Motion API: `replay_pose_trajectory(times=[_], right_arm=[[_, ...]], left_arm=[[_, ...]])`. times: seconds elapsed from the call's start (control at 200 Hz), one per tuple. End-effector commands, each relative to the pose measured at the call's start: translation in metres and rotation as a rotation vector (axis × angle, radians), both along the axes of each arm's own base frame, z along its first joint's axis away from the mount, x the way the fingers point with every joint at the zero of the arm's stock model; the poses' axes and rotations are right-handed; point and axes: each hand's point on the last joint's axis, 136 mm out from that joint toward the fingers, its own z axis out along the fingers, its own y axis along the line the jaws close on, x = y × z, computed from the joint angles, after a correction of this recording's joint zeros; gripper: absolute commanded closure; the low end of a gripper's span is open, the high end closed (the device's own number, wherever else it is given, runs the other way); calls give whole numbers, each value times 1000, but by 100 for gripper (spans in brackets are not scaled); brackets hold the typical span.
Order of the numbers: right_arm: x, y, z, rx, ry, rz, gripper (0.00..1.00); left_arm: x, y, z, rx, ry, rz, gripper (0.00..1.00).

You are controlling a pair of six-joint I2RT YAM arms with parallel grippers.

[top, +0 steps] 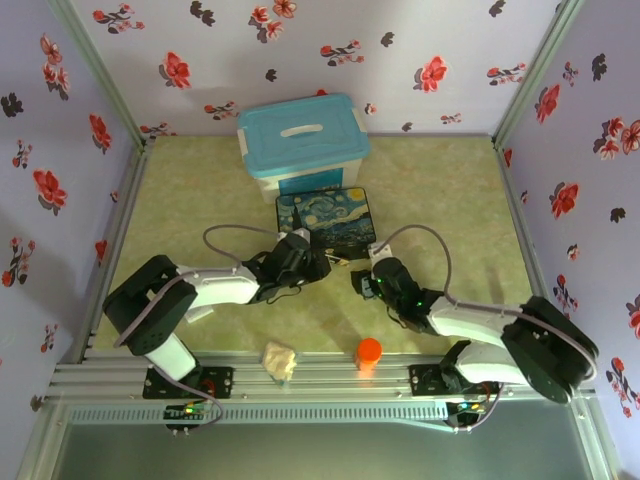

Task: Unlock the padlock with the key

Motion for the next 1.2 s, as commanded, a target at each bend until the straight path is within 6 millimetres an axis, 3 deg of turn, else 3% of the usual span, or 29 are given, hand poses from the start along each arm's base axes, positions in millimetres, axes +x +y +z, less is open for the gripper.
replay_pose_trajectory(times=[0.0, 0.1, 0.375, 0.52, 0.67, 0.74, 0.795, 0.865, 0.975, 1.045, 1.195], right_arm=[[15, 32, 23, 34, -104, 103, 54], [19, 49, 18, 42, -89, 160, 50], [31, 72, -3, 72, -5, 215, 49], [13, 84, 2, 168, 83, 308, 59], [-23, 101, 9, 276, 199, 477, 60], [-27, 105, 17, 345, 203, 506, 60], [-20, 100, 25, 391, 188, 472, 60], [2, 77, 28, 375, 142, 316, 59], [23, 38, 23, 63, -15, 98, 47], [26, 33, 16, -116, -79, 106, 43], [38, 31, -9, -296, -75, 104, 42]], left_arm=[[11, 8, 7, -15, -47, 35, 69], [11, 10, 6, -17, -49, 38, 73], [10, 28, 2, -19, -47, 69, 74], [8, 38, -2, -8, -40, 82, 75], [8, 41, -5, 10, -43, 74, 75], [9, 38, -9, 25, -40, 62, 75], [9, 33, -9, 29, -46, 48, 71], [11, 30, -7, 22, -58, 48, 68], [14, 34, 10, 3, -103, 71, 69], [16, 41, 26, 21, -146, 83, 69], [19, 55, 60, 57, -217, 89, 64]])
